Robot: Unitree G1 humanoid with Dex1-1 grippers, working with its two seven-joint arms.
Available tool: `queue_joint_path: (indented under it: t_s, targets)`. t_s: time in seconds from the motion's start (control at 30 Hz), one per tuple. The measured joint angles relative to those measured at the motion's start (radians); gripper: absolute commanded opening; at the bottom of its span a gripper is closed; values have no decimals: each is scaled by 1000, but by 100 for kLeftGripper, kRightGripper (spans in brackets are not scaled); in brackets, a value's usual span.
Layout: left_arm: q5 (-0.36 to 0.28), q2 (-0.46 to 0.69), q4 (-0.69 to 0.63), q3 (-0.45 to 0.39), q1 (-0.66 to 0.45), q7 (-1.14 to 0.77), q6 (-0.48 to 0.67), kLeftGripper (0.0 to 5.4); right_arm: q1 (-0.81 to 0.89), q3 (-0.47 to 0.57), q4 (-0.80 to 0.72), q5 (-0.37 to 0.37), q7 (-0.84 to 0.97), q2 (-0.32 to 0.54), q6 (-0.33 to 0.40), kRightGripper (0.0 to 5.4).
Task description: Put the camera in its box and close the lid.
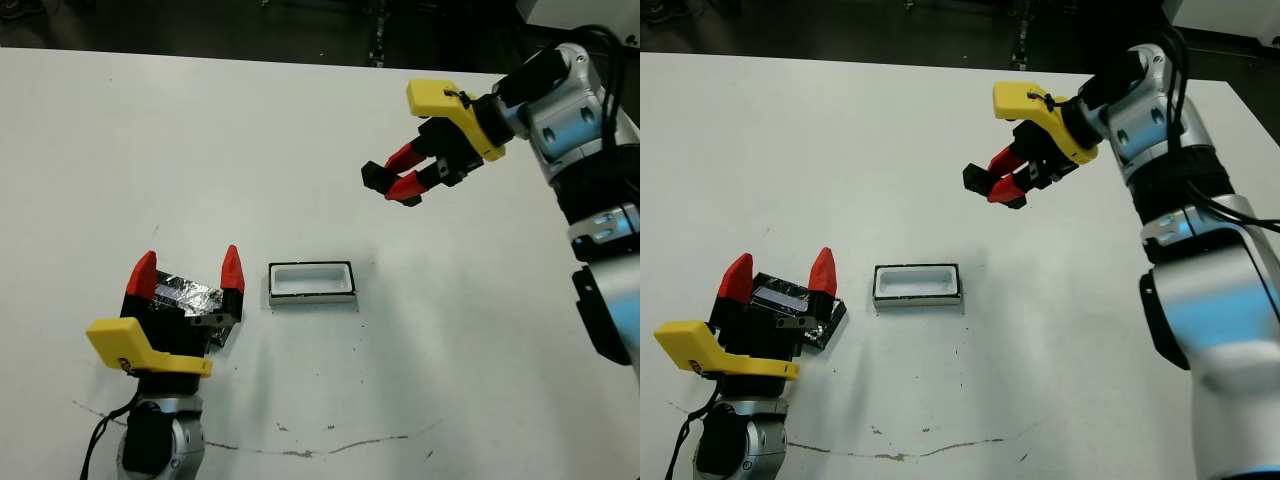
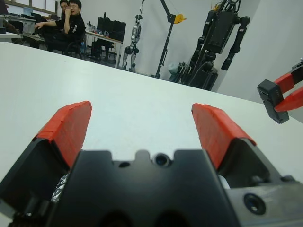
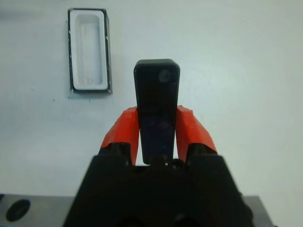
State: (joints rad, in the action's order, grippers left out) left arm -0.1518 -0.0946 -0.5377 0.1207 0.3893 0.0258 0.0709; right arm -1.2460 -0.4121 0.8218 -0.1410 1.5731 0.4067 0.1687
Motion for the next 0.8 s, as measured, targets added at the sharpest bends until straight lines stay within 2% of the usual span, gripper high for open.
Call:
queue_joint_path:
  t_s: [0.2, 0.43, 0.6, 0.8]
  targets:
    - [7, 1, 0, -5, -1, 0, 1, 540, 0, 3, 29, 56, 35, -57, 1, 169]
    - [-6, 3, 1, -16, -1, -6, 1, 540, 0, 19, 48, 72, 35, -118, 3, 169]
    - [-8, 6, 1, -22, 0, -7, 1, 540, 1, 29, 40, 86, 33, -162, 44, 169]
    - [-7, 11, 1, -26, -1, -8, 1, 540, 34, 31, -47, 91, 12, -173, 87, 169]
